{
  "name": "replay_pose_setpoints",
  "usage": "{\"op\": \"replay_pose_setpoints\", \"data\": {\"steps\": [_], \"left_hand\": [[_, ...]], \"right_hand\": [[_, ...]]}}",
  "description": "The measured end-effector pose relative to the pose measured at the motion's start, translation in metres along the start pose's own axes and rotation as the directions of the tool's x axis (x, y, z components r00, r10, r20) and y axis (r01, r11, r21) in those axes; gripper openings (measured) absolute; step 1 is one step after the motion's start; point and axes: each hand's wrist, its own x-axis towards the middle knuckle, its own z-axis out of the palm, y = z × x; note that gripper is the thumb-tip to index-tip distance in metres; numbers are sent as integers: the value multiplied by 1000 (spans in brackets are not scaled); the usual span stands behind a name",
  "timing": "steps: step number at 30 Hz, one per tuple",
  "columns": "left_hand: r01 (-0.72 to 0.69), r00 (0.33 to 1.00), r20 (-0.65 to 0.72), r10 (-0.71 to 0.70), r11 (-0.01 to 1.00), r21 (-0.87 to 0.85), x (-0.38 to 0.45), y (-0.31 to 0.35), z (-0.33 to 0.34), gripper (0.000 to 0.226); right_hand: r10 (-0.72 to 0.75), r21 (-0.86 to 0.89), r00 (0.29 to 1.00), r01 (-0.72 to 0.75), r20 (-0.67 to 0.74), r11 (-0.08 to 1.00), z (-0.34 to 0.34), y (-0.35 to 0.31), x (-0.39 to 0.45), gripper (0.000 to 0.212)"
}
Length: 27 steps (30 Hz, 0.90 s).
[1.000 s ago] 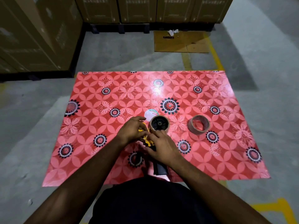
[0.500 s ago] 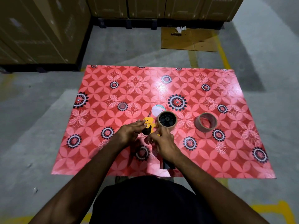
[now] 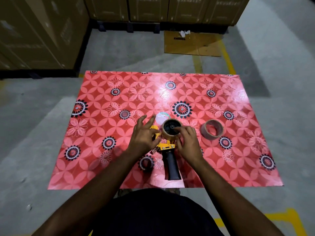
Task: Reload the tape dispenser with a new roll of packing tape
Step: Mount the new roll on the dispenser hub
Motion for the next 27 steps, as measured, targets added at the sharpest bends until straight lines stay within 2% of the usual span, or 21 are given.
{"op": "replay_pose_setpoints", "data": {"steps": [1, 3, 8, 12, 17, 20, 25, 27], "left_hand": [[34, 997, 64, -37, 999, 41, 7, 5, 4, 40], [85, 989, 118, -94, 994, 75, 17, 13, 8, 40], [66, 991, 102, -82, 987, 148, 34, 17, 10, 30], [22, 998, 61, -34, 982, 185, 31, 12, 13, 23], [-42, 998, 57, 33, 987, 154, 17, 7, 20, 15], [-38, 999, 14, 36, 990, 138, 14, 9, 20, 12], [2, 1000, 23, -7, 983, 186, 9, 5, 23, 14], [0, 999, 34, -5, 991, 132, 7, 2, 28, 13]], "right_hand": [[-19, -20, 1000, 20, 23, 1000, -2, 1, 5, 41], [-54, -51, 995, 58, 82, 997, -4, 1, 14, 43], [-56, -135, 978, 84, 200, 987, -2, 2, 26, 40], [-75, -181, 973, 115, 216, 977, -2, 5, 27, 42], [-140, -258, 964, 198, 227, 946, -2, 4, 30, 32], [-146, -284, 963, 209, 226, 936, 0, 2, 30, 27], [-116, -351, 957, 209, 267, 913, -1, 1, 33, 31], [-110, -378, 955, 213, 277, 901, -1, 0, 34, 31]]}}
